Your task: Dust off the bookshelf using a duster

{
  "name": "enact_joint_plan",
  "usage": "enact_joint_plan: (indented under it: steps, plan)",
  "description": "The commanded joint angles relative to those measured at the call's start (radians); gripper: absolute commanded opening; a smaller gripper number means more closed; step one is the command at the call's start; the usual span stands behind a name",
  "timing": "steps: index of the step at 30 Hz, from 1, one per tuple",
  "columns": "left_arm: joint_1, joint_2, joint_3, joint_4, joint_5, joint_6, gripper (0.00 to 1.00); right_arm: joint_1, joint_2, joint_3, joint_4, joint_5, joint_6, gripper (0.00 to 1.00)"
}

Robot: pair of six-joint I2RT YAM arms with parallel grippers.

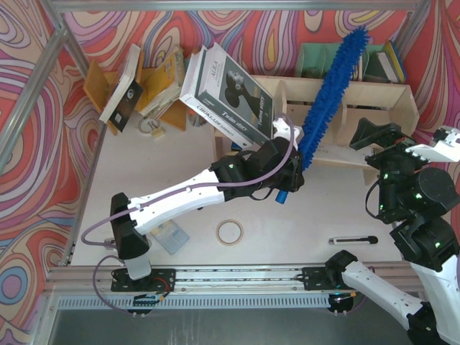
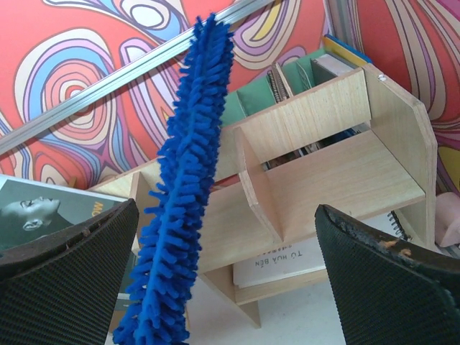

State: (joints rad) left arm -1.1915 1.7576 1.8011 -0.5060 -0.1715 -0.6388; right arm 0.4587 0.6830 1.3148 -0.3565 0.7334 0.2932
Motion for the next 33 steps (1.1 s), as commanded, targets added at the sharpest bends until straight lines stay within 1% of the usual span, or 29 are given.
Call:
enact_joint_plan:
  steps: [1, 9, 12, 15, 18, 20, 26, 33]
  plan:
    - [-0.027, 0.069, 0.100, -0.028, 0.059, 0.061, 0.00, 0.001, 0.000, 0.029, 0.035, 0.027, -0.029, 0.99]
    - [-0.049, 0.164, 0.213, -0.096, 0.125, 0.091, 0.00, 0.001, -0.026, 0.055, 0.073, 0.061, -0.058, 0.99]
    - [-0.065, 0.170, 0.244, -0.113, 0.106, 0.124, 0.00, 0.001, -0.029, 0.065, 0.092, 0.058, -0.074, 0.99]
    - [-0.074, 0.140, 0.239, -0.110, 0.058, 0.139, 0.00, 0.001, -0.024, 0.070, 0.097, 0.056, -0.075, 0.99]
    - [-0.074, 0.086, 0.193, -0.091, -0.042, 0.149, 0.00, 0.001, -0.021, 0.068, 0.097, 0.054, -0.073, 0.99]
    - [-0.069, 0.051, 0.161, -0.077, -0.082, 0.154, 0.00, 0.001, -0.023, 0.062, 0.094, 0.053, -0.068, 0.99]
    - [-0.062, -0.009, 0.105, -0.093, -0.118, 0.141, 0.00, 0.001, -0.021, 0.052, 0.097, 0.059, -0.069, 0.99]
    - [-0.047, -0.106, -0.055, -0.066, -0.137, 0.097, 0.00, 0.001, -0.021, 0.027, 0.102, 0.061, -0.063, 0.99]
